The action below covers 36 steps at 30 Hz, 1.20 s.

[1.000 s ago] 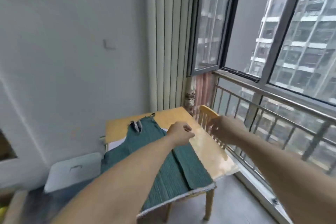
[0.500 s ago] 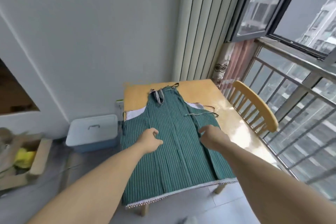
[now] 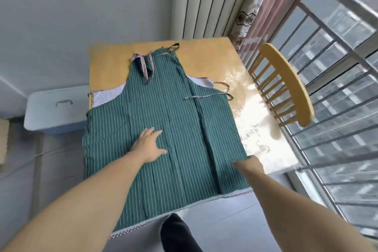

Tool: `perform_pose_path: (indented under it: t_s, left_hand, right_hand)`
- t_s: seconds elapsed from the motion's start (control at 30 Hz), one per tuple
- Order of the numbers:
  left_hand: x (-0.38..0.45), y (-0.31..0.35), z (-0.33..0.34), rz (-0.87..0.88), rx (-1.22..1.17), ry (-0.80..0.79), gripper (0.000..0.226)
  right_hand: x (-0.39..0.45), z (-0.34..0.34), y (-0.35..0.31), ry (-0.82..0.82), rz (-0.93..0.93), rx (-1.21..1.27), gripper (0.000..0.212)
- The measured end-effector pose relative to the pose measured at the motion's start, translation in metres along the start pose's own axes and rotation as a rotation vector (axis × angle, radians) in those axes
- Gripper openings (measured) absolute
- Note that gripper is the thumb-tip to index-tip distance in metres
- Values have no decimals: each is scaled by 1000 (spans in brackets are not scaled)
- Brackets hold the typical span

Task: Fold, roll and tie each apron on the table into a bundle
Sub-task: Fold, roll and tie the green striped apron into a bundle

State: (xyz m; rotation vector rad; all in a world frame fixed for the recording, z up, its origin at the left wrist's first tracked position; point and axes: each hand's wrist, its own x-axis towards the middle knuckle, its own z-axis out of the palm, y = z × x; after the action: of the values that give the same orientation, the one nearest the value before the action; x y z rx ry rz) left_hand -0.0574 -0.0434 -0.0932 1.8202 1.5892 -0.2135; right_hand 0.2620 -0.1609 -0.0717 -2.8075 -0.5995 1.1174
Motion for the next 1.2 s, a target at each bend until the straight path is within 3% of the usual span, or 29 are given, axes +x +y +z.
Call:
perform_pose_path:
  t_s: [0.1, 0.13, 0.3, 0.6, 0.73, 0.83, 0.93, 1.03, 1.1, 1.2]
  left_hand:
    - [18, 11, 19, -23, 125, -111, 126]
    - [28, 12, 26, -28, 155, -135, 132]
    - [34, 13, 46, -38, 217, -156, 141]
    - [36, 8, 38, -62, 191, -213, 141]
    - [40, 9, 29, -19, -49, -252, 128]
    - [36, 8, 11, -28, -298, -272, 107]
    - [32, -10, -16, -87, -654, -166, 94]
    - [27, -38, -44, -197, -898, -23, 96]
    - [26, -59, -59, -289, -1061, -17, 97]
    - [17, -87, -84, -376, -1227, -147, 107]
  right_hand:
    - [39, 9, 21, -12, 75, 3, 94]
    - [55, 11, 21, -6, 100, 15, 96]
    - [72, 8, 23, 25, 120, -216, 59]
    - [39, -11, 5, 185, -39, 52, 40]
    - [9, -11, -10, 195, -176, 246, 47]
    - [-35, -5, -44, 205, -383, 357, 39]
    - [-102, 20, -101, 74, -700, 300, 34]
    - [-153, 66, -139, -107, -937, -46, 34]
    - [-173, 97, -157, -235, -1015, -306, 36]
    - [-193, 138, -174, -505, -985, -464, 36]
